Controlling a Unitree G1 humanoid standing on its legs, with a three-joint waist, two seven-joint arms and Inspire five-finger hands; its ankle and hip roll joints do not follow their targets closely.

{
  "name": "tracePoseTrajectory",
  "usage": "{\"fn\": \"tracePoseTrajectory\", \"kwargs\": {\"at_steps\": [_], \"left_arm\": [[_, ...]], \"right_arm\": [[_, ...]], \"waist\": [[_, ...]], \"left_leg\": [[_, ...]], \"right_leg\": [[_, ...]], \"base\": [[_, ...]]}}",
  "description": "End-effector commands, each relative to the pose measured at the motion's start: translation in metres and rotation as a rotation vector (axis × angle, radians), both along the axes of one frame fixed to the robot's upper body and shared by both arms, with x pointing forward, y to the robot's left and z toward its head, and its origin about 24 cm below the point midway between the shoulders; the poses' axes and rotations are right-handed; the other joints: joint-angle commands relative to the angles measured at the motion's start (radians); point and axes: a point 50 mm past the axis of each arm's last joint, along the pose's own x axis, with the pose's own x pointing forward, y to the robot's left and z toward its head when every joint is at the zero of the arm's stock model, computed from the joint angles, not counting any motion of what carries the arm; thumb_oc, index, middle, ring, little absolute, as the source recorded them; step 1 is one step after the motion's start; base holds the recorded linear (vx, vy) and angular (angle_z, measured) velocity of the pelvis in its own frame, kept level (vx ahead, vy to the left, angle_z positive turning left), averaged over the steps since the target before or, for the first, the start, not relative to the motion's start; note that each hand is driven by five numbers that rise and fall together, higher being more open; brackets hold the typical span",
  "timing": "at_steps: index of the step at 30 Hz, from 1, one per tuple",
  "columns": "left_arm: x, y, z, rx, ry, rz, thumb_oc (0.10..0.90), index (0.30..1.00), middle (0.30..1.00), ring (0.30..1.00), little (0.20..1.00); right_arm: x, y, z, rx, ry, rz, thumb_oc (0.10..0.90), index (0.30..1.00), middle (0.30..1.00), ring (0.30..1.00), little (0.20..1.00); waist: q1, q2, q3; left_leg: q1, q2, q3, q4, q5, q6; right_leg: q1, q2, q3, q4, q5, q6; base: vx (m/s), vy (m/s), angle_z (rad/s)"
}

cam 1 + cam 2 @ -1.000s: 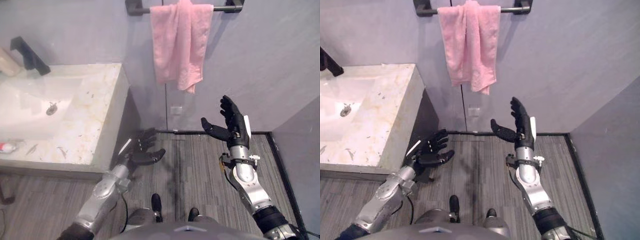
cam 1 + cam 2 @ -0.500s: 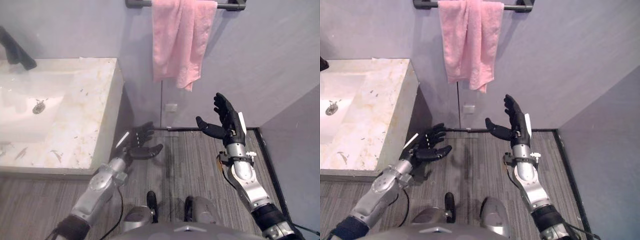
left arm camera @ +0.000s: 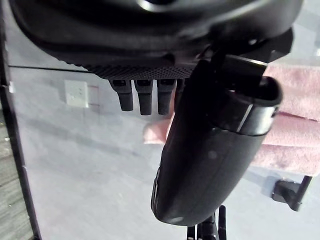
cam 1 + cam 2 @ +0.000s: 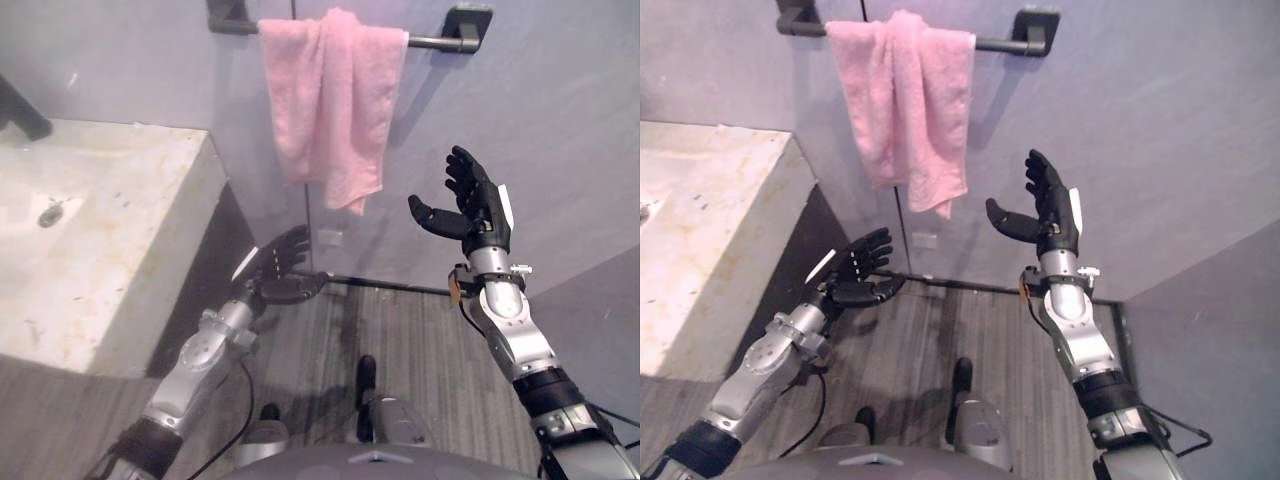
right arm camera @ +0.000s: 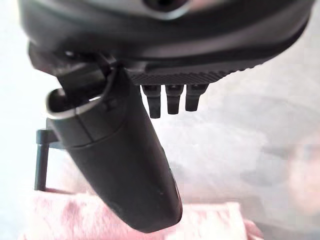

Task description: Organize the bathroom.

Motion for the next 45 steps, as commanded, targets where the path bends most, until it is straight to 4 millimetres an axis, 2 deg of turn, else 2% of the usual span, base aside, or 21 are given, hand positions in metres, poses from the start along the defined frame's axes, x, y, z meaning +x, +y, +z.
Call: {"fn": "tracePoseTrajectory", "kwargs": {"at_steps": [1,4,6,7,8,11,16,19,26,29,34,43,44,45], "left_arm": [[0.005,-0.019,0.059,-0.142,-0.302,-0.157,0.800,0.900,0.900,0.900,0.900],[0.007,-0.022,0.059,-0.161,-0.294,-0.191,0.800,0.900,0.900,0.900,0.900],[0.005,-0.021,0.056,-0.157,-0.294,-0.193,0.800,0.900,0.900,0.900,0.900],[0.005,-0.021,0.055,-0.154,-0.295,-0.191,0.800,0.900,0.900,0.900,0.900],[0.004,-0.020,0.054,-0.162,-0.285,-0.189,0.800,0.900,0.900,0.900,0.900],[0.001,-0.020,0.050,-0.149,-0.293,-0.180,0.800,0.900,0.900,0.900,0.900],[0.002,-0.012,0.049,-0.139,-0.294,-0.135,0.800,0.900,0.900,0.900,0.900],[0.003,-0.009,0.047,-0.152,-0.279,-0.147,0.800,0.900,0.900,0.900,0.900],[0.000,-0.014,0.048,-0.155,-0.282,-0.196,0.800,0.900,0.900,0.900,0.900],[0.000,-0.014,0.049,-0.142,-0.280,-0.194,0.800,0.900,0.900,0.900,0.900],[-0.001,-0.011,0.050,-0.131,-0.275,-0.165,0.800,0.900,0.900,0.900,0.900],[0.002,-0.006,0.057,-0.097,-0.326,-0.061,0.800,0.900,0.900,0.900,0.900],[0.004,-0.004,0.060,-0.090,-0.340,-0.033,0.800,0.900,0.900,0.900,0.900],[0.005,-0.003,0.061,-0.083,-0.353,-0.014,0.800,0.900,0.900,0.900,0.900]], "right_arm": [[0.011,0.000,0.062,-0.019,-0.237,0.080,0.800,0.900,0.900,0.900,0.900],[0.012,-0.001,0.064,-0.007,-0.218,0.115,0.800,0.900,0.900,0.900,0.900],[0.014,0.005,0.067,-0.032,-0.214,0.163,0.800,0.900,0.900,0.900,0.900],[0.015,0.007,0.069,-0.031,-0.208,0.188,0.800,0.900,0.900,0.900,0.900],[0.016,0.010,0.072,-0.032,-0.207,0.216,0.800,0.900,0.900,0.900,0.900],[0.018,0.019,0.075,-0.037,-0.189,0.282,0.800,0.900,0.900,0.900,0.900],[0.020,0.032,0.076,-0.060,-0.161,0.375,0.800,0.900,0.900,0.900,0.900],[0.018,0.036,0.082,-0.067,-0.172,0.402,0.800,0.900,0.900,0.900,0.900],[0.016,0.046,0.088,-0.084,-0.209,0.432,0.800,0.900,0.900,0.900,0.900],[0.016,0.042,0.091,-0.090,-0.228,0.391,0.800,0.900,0.900,0.900,0.900],[0.014,0.023,0.090,-0.041,-0.258,0.270,0.800,0.900,0.900,0.900,0.900],[0.007,0.009,0.078,-0.011,-0.271,0.164,0.800,0.900,0.900,0.900,0.900],[0.007,0.008,0.079,0.001,-0.285,0.153,0.651,0.676,0.676,0.676,0.676],[0.008,0.008,0.079,0.016,-0.291,0.154,0.576,0.564,0.564,0.564,0.564]], "waist": [[0.006,-0.021,-0.088],[0.008,-0.029,-0.088],[0.012,-0.020,-0.094],[0.014,-0.015,-0.097],[0.021,-0.005,-0.100],[0.037,0.002,-0.100],[0.055,0.011,-0.111],[0.054,0.014,-0.121],[0.046,0.018,-0.138],[0.041,0.017,-0.142],[0.037,0.010,-0.147],[0.029,0.006,-0.148],[0.031,0.004,-0.148],[0.034,0.003,-0.148]], "left_leg": [[-0.081,-0.122,0.064,0.246,-0.020,0.062],[-0.089,-0.125,0.093,0.188,-0.067,0.083],[-0.064,-0.129,0.105,0.041,-0.068,0.088],[-0.056,-0.126,0.106,-0.015,-0.055,0.084],[-0.056,-0.107,0.097,-0.108,0.002,0.064],[-0.063,-0.076,0.075,-0.196,0.081,0.031],[-0.071,-0.040,0.044,-0.251,0.129,0.007],[-0.075,-0.028,0.067,-0.251,0.132,0.001],[-0.047,-0.070,0.070,-0.247,0.090,0.025],[-0.036,-0.092,0.072,-0.243,0.069,0.045],[-0.022,-0.124,0.088,-0.245,0.039,0.080],[-0.019,-0.149,0.110,-0.260,0.022,0.112],[-0.018,-0.153,0.116,-0.259,0.018,0.115],[-0.017,-0.155,0.120,-0.257,0.015,0.117]], "right_leg": [[-0.010,-0.032,-0.018,0.058,-0.087,0.008],[0.013,-0.034,-0.051,0.069,-0.110,0.013],[0.030,-0.023,-0.062,0.065,-0.122,0.021],[0.038,-0.017,-0.065,0.062,-0.126,0.023],[0.061,-0.001,-0.065,0.050,-0.141,0.023],[0.104,0.012,-0.066,0.022,-0.157,0.022],[0.132,0.012,-0.073,0.005,-0.175,0.018],[0.138,0.003,-0.089,0.005,-0.181,0.020],[0.122,-0.028,-0.065,0.017,-0.169,0.046],[0.113,-0.045,-0.040,0.028,-0.161,0.063],[0.098,-0.072,-0.013,0.032,-0.139,0.093],[0.061,-0.106,0.001,0.051,-0.109,0.120],[0.056,-0.113,0.000,0.056,-0.104,0.121],[0.054,-0.117,0.000,0.059,-0.101,0.121]], "base": [[0.16,-0.208,0.11],[0.14,-0.140,0.28],[0.14,-0.046,0.31],[0.15,-0.029,0.24],[0.13,-0.026,0.22],[0.11,-0.001,-0.04],[0.11,0.066,0.00],[0.11,0.118,0.04],[0.08,0.192,0.10],[0.09,0.168,-0.09],[0.08,0.156,-0.15],[0.03,0.104,-0.09],[0.05,0.086,-0.12],[0.06,0.086,-0.06]]}}
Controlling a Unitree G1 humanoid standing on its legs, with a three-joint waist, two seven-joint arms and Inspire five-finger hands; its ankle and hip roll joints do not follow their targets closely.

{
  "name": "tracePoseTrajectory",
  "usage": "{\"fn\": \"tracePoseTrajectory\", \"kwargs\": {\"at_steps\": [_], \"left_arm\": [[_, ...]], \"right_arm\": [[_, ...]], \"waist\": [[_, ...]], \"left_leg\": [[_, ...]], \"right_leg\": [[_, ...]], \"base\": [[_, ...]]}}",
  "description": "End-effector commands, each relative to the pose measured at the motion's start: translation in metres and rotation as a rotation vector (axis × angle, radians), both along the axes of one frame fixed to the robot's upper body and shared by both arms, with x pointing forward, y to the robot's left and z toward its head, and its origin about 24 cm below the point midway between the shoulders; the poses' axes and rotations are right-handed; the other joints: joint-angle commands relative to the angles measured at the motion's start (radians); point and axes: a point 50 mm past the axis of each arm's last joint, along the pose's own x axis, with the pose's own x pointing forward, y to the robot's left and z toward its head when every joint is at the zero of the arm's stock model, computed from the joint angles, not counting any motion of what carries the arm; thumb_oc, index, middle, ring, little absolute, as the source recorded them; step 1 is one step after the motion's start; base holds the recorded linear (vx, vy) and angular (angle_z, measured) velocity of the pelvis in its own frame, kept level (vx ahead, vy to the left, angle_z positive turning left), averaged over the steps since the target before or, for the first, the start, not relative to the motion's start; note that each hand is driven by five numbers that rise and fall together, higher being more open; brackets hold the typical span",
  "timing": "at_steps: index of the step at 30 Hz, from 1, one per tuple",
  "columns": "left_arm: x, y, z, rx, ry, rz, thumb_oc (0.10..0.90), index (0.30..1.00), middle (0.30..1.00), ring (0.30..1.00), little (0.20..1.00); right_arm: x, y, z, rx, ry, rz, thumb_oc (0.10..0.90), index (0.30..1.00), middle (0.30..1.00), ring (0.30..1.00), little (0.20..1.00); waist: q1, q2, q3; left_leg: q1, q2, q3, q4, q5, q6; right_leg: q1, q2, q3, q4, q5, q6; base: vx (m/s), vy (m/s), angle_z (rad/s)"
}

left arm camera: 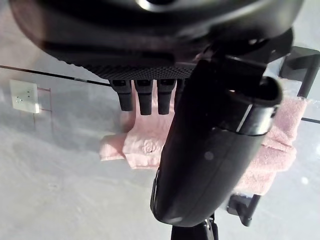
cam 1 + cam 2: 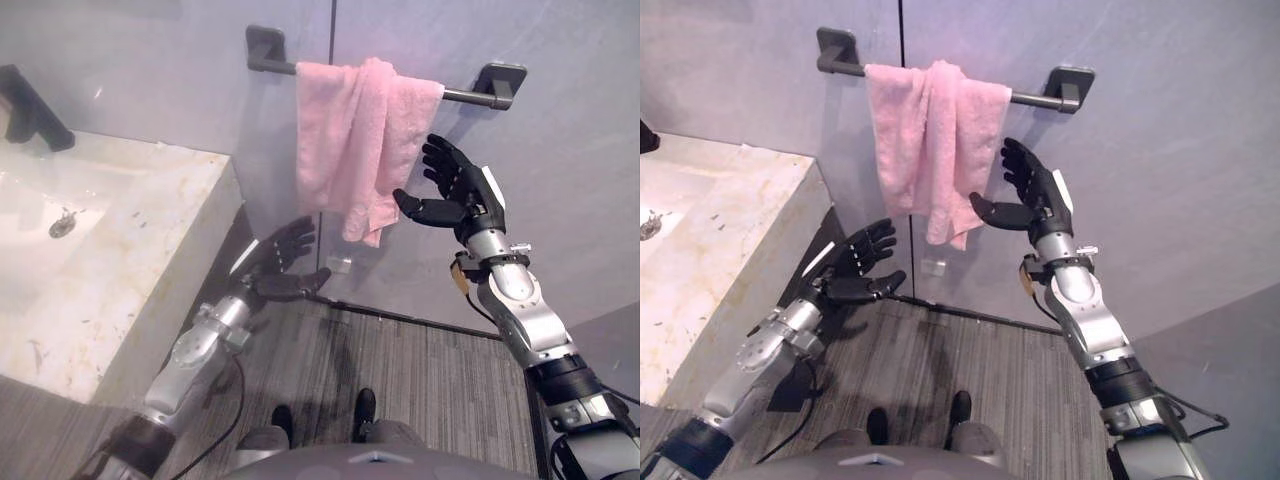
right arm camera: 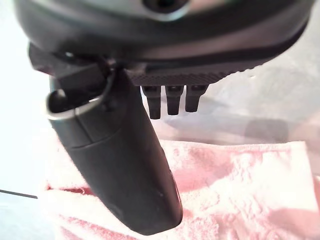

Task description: Organize the bathroom.

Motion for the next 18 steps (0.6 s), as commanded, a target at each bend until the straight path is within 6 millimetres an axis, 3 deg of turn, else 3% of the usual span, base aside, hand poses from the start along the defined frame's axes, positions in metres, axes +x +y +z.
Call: {"fn": "tracePoseTrajectory", "kwargs": {"at_steps": [1,2,3,5,6,7,8,11,13,14,18], "left_arm": [[0.007,-0.010,0.055,-0.036,-0.321,0.015,0.800,0.900,0.900,0.900,0.900],[0.007,-0.010,0.056,-0.032,-0.329,0.022,0.800,0.900,0.900,0.900,0.900],[0.007,-0.008,0.057,-0.027,-0.339,0.035,0.800,0.900,0.900,0.900,0.900],[0.008,-0.007,0.060,-0.027,-0.351,0.050,0.800,0.900,0.900,0.900,0.900],[0.008,-0.004,0.063,-0.017,-0.374,0.070,0.800,0.900,0.900,0.900,0.900],[0.008,-0.003,0.064,-0.017,-0.378,0.079,0.800,0.900,0.900,0.900,0.900],[0.008,-0.003,0.065,-0.017,-0.381,0.084,0.800,0.900,0.900,0.900,0.900],[0.008,0.000,0.067,-0.012,-0.392,0.108,0.800,0.900,0.900,0.900,0.900],[0.010,0.004,0.065,0.002,-0.393,0.148,0.800,0.900,0.900,0.900,0.900],[0.010,0.004,0.066,0.004,-0.395,0.151,0.800,0.900,0.900,0.900,0.900],[0.010,0.009,0.068,0.010,-0.413,0.199,0.800,0.900,0.900,0.900,0.900]], "right_arm": [[0.007,-0.003,0.065,0.067,-0.366,-0.016,0.541,0.512,0.512,0.512,0.512],[0.007,-0.003,0.065,0.070,-0.368,-0.017,0.510,0.465,0.465,0.465,0.465],[0.009,-0.003,0.065,0.082,-0.367,-0.017,0.445,0.368,0.368,0.368,0.368],[0.010,-0.005,0.064,0.102,-0.362,-0.020,0.400,0.300,0.300,0.300,0.300],[0.011,-0.005,0.063,0.113,-0.357,-0.018,0.449,0.373,0.373,0.373,0.373],[0.012,-0.005,0.062,0.121,-0.351,-0.019,0.455,0.382,0.382,0.382,0.382],[0.012,-0.006,0.061,0.119,-0.350,-0.022,0.430,0.345,0.345,0.345,0.345],[0.012,-0.009,0.060,0.123,-0.347,-0.026,0.485,0.427,0.427,0.427,0.427],[0.013,-0.013,0.057,0.123,-0.337,-0.049,0.450,0.375,0.375,0.375,0.375],[0.014,-0.013,0.058,0.123,-0.337,-0.050,0.400,0.300,0.300,0.300,0.300],[0.012,-0.019,0.056,0.125,-0.340,-0.076,0.400,0.300,0.300,0.300,0.300]], "waist": [[0.020,0.026,-0.065],[0.022,0.025,-0.065],[0.026,0.024,-0.065],[0.034,0.021,-0.064],[0.039,0.019,-0.063],[0.042,0.018,-0.062],[0.044,0.017,-0.063],[0.049,0.014,-0.063],[0.054,0.008,-0.063],[0.054,0.008,-0.063],[0.055,0.005,-0.063]], "left_leg": [[-0.027,-0.016,-0.007,0.009,-0.083,0.034],[-0.027,-0.017,-0.006,0.010,-0.084,0.035],[-0.027,-0.018,-0.004,0.013,-0.086,0.036],[-0.028,-0.021,-0.004,0.018,-0.090,0.039],[-0.030,-0.023,-0.002,0.024,-0.095,0.041],[-0.031,-0.025,-0.002,0.028,-0.098,0.042],[-0.032,-0.025,-0.002,0.030,-0.099,0.043],[-0.033,-0.027,-0.002,0.032,-0.103,0.046],[-0.029,-0.029,-0.003,0.031,-0.107,0.048],[-0.028,-0.029,-0.003,0.030,-0.107,0.048],[-0.024,-0.030,-0.004,0.030,-0.112,0.050]], "right_leg": [[0.023,-0.068,0.006,0.071,-0.102,0.131],[0.023,-0.069,0.006,0.071,-0.101,0.131],[0.022,-0.072,0.004,0.072,-0.098,0.131],[0.021,-0.076,0.000,0.073,-0.094,0.130],[0.019,-0.081,-0.005,0.074,-0.089,0.130],[0.018,-0.082,-0.008,0.075,-0.088,0.130],[0.018,-0.083,-0.009,0.076,-0.087,0.130],[0.016,-0.085,-0.012,0.078,-0.084,0.130],[0.014,-0.087,-0.017,0.080,-0.080,0.131],[0.014,-0.087,-0.017,0.080,-0.080,0.131],[0.011,-0.087,-0.016,0.082,-0.078,0.132]], "base": [[0.05,0.056,-0.06],[0.04,0.044,-0.08],[0.02,0.018,-0.08],[0.00,0.000,0.00],[0.04,0.036,0.01],[0.00,0.000,0.00],[0.00,0.000,0.00],[0.00,0.000,0.00],[0.04,0.007,0.00],[0.03,0.012,0.00],[0.00,0.000,0.00]]}}
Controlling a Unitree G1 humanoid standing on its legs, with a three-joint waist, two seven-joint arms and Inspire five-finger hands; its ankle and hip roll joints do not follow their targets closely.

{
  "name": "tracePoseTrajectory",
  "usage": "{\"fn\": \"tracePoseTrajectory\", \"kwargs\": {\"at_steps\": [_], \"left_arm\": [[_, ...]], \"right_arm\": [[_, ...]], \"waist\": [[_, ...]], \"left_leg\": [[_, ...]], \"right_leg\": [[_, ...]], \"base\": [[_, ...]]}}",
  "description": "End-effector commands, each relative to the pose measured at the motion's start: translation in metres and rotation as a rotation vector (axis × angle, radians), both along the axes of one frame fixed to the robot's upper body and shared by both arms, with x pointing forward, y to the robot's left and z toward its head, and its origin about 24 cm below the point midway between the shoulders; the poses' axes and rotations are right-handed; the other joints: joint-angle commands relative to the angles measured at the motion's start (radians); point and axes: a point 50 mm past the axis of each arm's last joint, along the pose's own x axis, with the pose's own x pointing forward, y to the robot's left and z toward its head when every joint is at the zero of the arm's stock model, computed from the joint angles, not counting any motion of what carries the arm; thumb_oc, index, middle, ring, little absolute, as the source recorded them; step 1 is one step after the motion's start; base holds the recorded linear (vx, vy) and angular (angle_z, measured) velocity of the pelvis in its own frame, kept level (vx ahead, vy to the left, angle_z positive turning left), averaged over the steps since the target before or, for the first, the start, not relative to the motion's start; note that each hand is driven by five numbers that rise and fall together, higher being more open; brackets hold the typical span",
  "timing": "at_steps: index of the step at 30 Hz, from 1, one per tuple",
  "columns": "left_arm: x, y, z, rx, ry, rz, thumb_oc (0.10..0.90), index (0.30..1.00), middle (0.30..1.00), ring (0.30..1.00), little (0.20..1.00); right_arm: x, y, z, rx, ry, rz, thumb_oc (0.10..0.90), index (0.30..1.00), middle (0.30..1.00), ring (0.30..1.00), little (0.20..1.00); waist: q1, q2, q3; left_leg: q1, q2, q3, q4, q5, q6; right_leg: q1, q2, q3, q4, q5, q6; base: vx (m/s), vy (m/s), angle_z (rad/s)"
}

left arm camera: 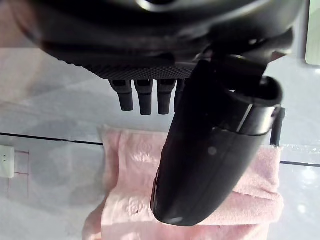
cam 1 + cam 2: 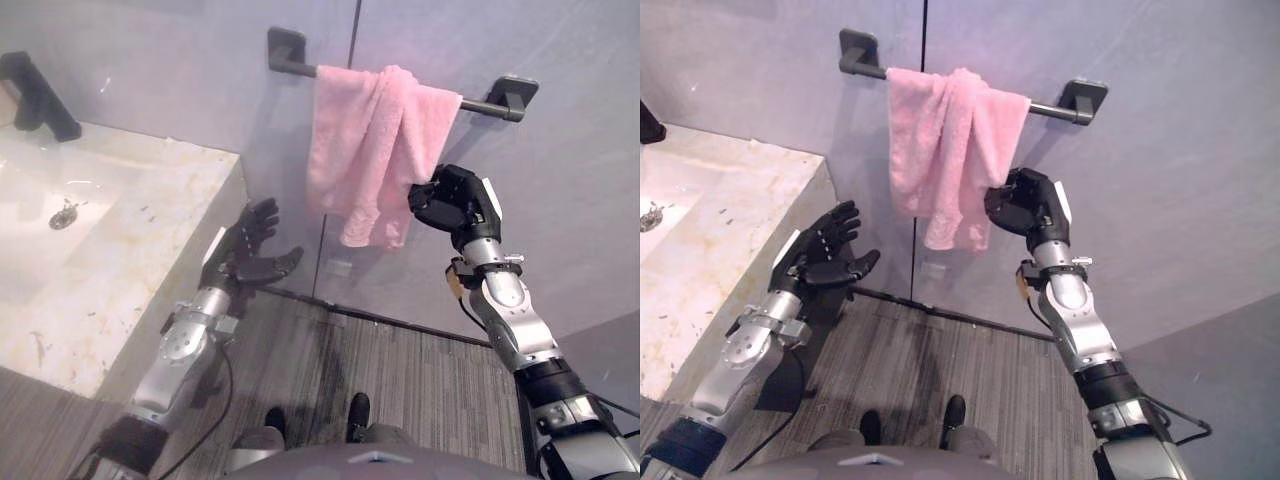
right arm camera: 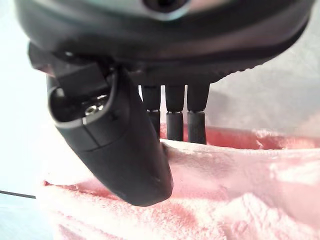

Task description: Organize the bathroom.

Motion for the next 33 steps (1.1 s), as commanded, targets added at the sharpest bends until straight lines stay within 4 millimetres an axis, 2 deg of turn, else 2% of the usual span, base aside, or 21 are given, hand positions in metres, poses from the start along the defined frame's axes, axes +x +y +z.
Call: {"fn": "tracePoseTrajectory", "kwargs": {"at_steps": [1,7,14,16,19,30,32,33], "left_arm": [[0.004,-0.012,0.056,-0.043,-0.340,-0.017,0.800,0.900,0.900,0.900,0.900],[0.014,-0.010,0.068,0.007,-0.387,-0.003,0.800,0.900,0.900,0.900,0.900],[0.045,-0.006,0.091,0.083,-0.414,0.011,0.800,0.900,0.900,0.900,0.900],[0.049,-0.006,0.094,0.083,-0.412,0.009,0.800,0.900,0.900,0.900,0.900],[0.063,-0.009,0.104,0.126,-0.398,-0.005,0.800,0.900,0.900,0.900,0.900],[0.079,0.000,0.111,0.218,-0.413,0.102,0.800,0.900,0.900,0.900,0.900],[0.080,0.003,0.110,0.228,-0.407,0.113,0.718,0.778,0.778,0.778,0.778],[0.080,0.003,0.110,0.228,-0.407,0.113,0.718,0.778,0.778,0.778,0.778]], "right_arm": [[0.008,-0.017,0.068,0.041,-0.339,-0.057,0.400,0.300,0.300,0.300,0.300],[-0.002,-0.018,0.053,0.041,-0.300,-0.052,0.400,0.300,0.300,0.300,0.300],[-0.007,-0.015,0.036,0.026,-0.233,0.010,0.400,0.300,0.300,0.300,0.300],[-0.006,-0.015,0.034,0.026,-0.223,0.014,0.400,0.300,0.300,0.300,0.300],[-0.006,-0.008,0.026,0.019,-0.189,0.065,0.400,0.300,0.300,0.300,0.300],[-0.006,0.000,0.016,0.010,-0.144,0.132,0.400,0.300,0.300,0.300,0.300],[-0.007,0.000,0.016,0.008,-0.145,0.137,0.400,0.300,0.300,0.300,0.300],[-0.007,0.000,0.016,0.008,-0.145,0.137,0.400,0.300,0.300,0.300,0.300]], "waist": [[0.018,0.043,-0.053],[-0.010,0.048,-0.055],[-0.055,0.058,-0.061],[-0.059,0.059,-0.063],[-0.083,0.068,-0.069],[-0.122,0.079,-0.073],[-0.125,0.080,-0.074],[-0.125,0.080,-0.074]], "left_leg": [[-0.023,-0.014,-0.018,0.026,-0.109,0.043],[-0.011,-0.018,-0.009,0.021,-0.111,0.047],[0.013,-0.024,0.005,0.011,-0.115,0.050],[0.015,-0.025,0.007,0.011,-0.116,0.051],[0.023,-0.032,0.022,0.013,-0.120,0.054],[0.040,-0.038,0.042,0.018,-0.131,0.057],[0.043,-0.038,0.043,0.017,-0.132,0.056],[0.043,-0.038,0.043,0.017,-0.132,0.056]], "right_leg": [[0.014,-0.076,-0.015,0.083,-0.084,0.118],[0.001,-0.077,0.000,0.100,-0.087,0.122],[-0.017,-0.083,0.020,0.117,-0.075,0.135],[-0.019,-0.083,0.022,0.117,-0.076,0.135],[-0.029,-0.087,0.033,0.125,-0.076,0.139],[-0.050,-0.085,0.061,0.150,-0.081,0.139],[-0.051,-0.083,0.064,0.151,-0.084,0.138],[-0.051,-0.083,0.064,0.151,-0.084,0.138]], "base": [[0.00,0.000,0.00],[0.02,0.036,-0.03],[0.04,0.058,-0.09],[0.03,0.045,-0.02],[0.05,0.072,-0.10],[0.04,0.031,-0.13],[0.02,0.009,0.00],[0.04,0.015,0.00]]}}
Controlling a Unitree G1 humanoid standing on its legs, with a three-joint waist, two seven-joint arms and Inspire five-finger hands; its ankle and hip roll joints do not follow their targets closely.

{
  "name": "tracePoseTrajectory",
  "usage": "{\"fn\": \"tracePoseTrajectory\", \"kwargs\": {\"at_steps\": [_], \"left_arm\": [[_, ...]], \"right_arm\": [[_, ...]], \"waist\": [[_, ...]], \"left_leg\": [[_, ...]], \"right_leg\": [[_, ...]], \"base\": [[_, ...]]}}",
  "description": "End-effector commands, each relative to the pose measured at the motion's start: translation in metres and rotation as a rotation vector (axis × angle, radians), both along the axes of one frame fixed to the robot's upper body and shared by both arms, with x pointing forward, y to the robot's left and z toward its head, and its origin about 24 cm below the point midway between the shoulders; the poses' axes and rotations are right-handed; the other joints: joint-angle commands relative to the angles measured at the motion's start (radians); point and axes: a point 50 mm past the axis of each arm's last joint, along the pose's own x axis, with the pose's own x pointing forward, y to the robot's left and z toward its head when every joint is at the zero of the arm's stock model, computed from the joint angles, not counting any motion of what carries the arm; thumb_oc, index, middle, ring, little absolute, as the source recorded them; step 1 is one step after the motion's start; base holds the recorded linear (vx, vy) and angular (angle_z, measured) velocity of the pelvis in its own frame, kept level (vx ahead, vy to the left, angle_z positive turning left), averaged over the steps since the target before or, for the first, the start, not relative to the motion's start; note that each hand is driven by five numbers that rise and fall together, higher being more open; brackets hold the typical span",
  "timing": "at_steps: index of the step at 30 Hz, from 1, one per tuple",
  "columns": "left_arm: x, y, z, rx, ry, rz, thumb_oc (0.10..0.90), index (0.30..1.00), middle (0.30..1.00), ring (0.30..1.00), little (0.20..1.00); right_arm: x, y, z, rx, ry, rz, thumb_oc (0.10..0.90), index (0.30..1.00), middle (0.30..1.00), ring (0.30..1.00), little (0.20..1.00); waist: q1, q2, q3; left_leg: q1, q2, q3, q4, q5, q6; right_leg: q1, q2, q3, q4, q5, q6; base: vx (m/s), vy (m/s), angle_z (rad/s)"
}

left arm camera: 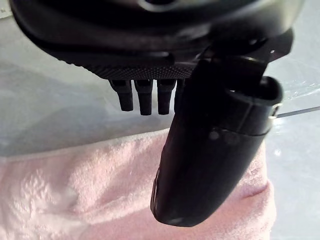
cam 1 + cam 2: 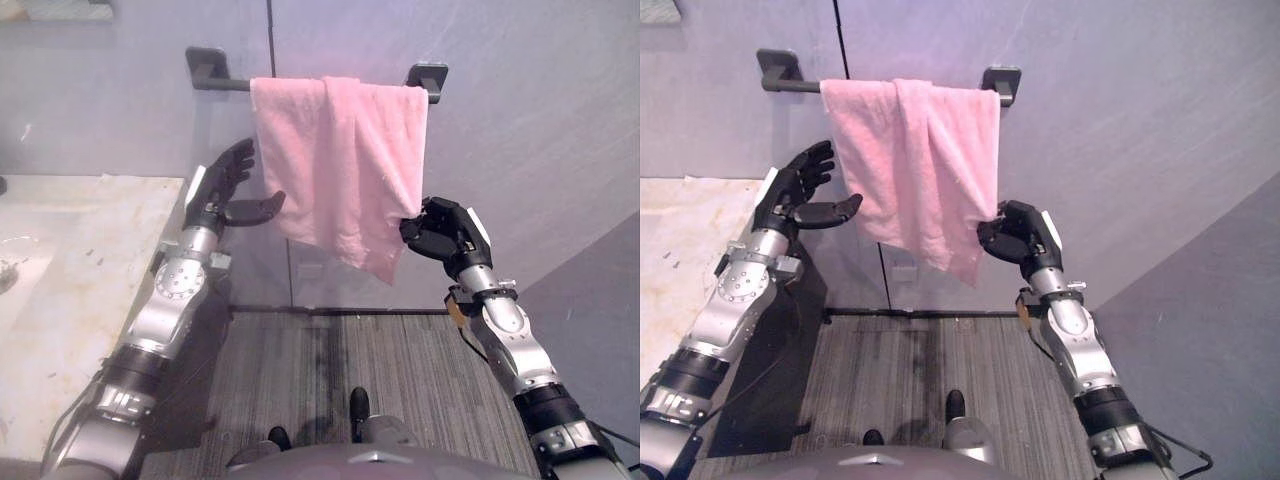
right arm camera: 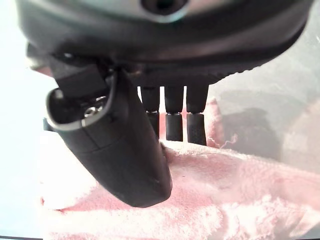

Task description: Organize the bathroom.

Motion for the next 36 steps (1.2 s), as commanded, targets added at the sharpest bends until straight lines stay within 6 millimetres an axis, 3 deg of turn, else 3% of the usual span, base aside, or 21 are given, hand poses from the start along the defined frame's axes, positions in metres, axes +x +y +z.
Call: {"fn": "tracePoseTrajectory", "kwargs": {"at_steps": [1,2,4,5,13,14,15,16,17,36], "left_arm": [[0.017,-0.012,0.051,0.046,-0.228,-0.036,0.541,0.512,0.512,0.512,0.512],[0.018,-0.009,0.051,0.062,-0.230,-0.016,0.461,0.392,0.392,0.392,0.392],[0.019,-0.009,0.051,0.064,-0.231,-0.013,0.435,0.352,0.352,0.352,0.352],[0.019,-0.008,0.051,0.069,-0.233,-0.010,0.400,0.300,0.300,0.300,0.300],[0.024,-0.008,0.045,0.036,-0.190,-0.017,0.400,0.300,0.300,0.300,0.300],[0.024,-0.008,0.045,0.040,-0.189,-0.014,0.499,0.448,0.448,0.448,0.448],[0.025,-0.008,0.045,0.046,-0.190,-0.008,0.546,0.519,0.519,0.519,0.519],[0.026,-0.007,0.044,0.061,-0.193,0.003,0.748,0.822,0.822,0.822,0.822],[0.027,-0.007,0.043,0.061,-0.182,0.001,0.800,0.900,0.900,0.900,0.900],[0.041,-0.023,0.034,-0.037,-0.070,-0.084,0.800,0.900,0.900,0.900,0.900]], "right_arm": [[0.015,-0.001,0.053,0.009,-0.264,0.028,0.400,0.300,0.300,0.300,0.300],[0.015,-0.001,0.054,0.008,-0.272,0.030,0.400,0.300,0.300,0.300,0.300],[0.016,-0.001,0.055,0.008,-0.273,0.030,0.400,0.300,0.300,0.300,0.300],[0.016,-0.001,0.055,0.010,-0.276,0.028,0.400,0.300,0.300,0.300,0.300],[0.020,0.003,0.062,0.011,-0.295,0.041,0.400,0.300,0.300,0.300,0.300],[0.020,0.003,0.062,0.011,-0.294,0.042,0.400,0.300,0.300,0.300,0.300],[0.020,0.003,0.062,0.011,-0.293,0.044,0.400,0.300,0.300,0.300,0.300],[0.020,0.004,0.062,0.012,-0.292,0.048,0.400,0.300,0.300,0.300,0.300],[0.020,0.005,0.062,0.011,-0.289,0.053,0.400,0.300,0.300,0.300,0.300],[0.022,0.021,0.062,0.007,-0.277,0.139,0.400,0.300,0.300,0.300,0.300]], "waist": [[0.019,0.073,-0.068],[0.017,0.074,-0.068],[0.016,0.074,-0.068],[0.015,0.074,-0.068],[0.006,0.080,-0.070],[0.005,0.080,-0.070],[0.004,0.080,-0.070],[0.002,0.080,-0.070],[-0.001,0.081,-0.070],[-0.038,0.086,-0.070]], "left_leg": [[-0.005,-0.014,-0.035,0.017,-0.112,0.032],[-0.003,-0.013,-0.034,0.015,-0.111,0.031],[-0.002,-0.013,-0.033,0.015,-0.111,0.031],[0.000,-0.013,-0.032,0.015,-0.112,0.030],[0.012,-0.016,-0.031,0.017,-0.118,0.027],[0.012,-0.016,-0.031,0.017,-0.118,0.027],[0.013,-0.016,-0.030,0.017,-0.118,0.027],[0.014,-0.016,-0.029,0.017,-0.118,0.027],[0.016,-0.016,-0.029,0.017,-0.119,0.027],[0.028,-0.019,-0.002,0.030,-0.128,0.025]], "right_leg": [[-0.061,-0.069,-0.018,0.151,-0.109,0.104],[-0.060,-0.068,-0.017,0.149,-0.111,0.104],[-0.060,-0.068,-0.017,0.149,-0.111,0.104],[-0.061,-0.069,-0.018,0.150,-0.110,0.104],[-0.074,-0.070,-0.009,0.168,-0.101,0.101],[-0.074,-0.071,-0.009,0.168,-0.100,0.101],[-0.075,-0.071,-0.008,0.169,-0.100,0.101],[-0.076,-0.070,-0.006,0.170,-0.099,0.101],[-0.078,-0.070,-0.004,0.172,-0.097,0.101],[-0.100,-0.071,0.016,0.185,-0.076,0.100]], "base": [[0.05,0.019,0.01],[0.05,0.021,0.01],[0.00,0.000,0.00],[0.03,0.010,0.01],[0.02,0.012,0.00],[0.00,0.000,0.00],[0.00,0.000,0.00],[0.00,0.000,0.00],[0.00,0.000,0.00],[0.01,0.005,-0.05]]}}
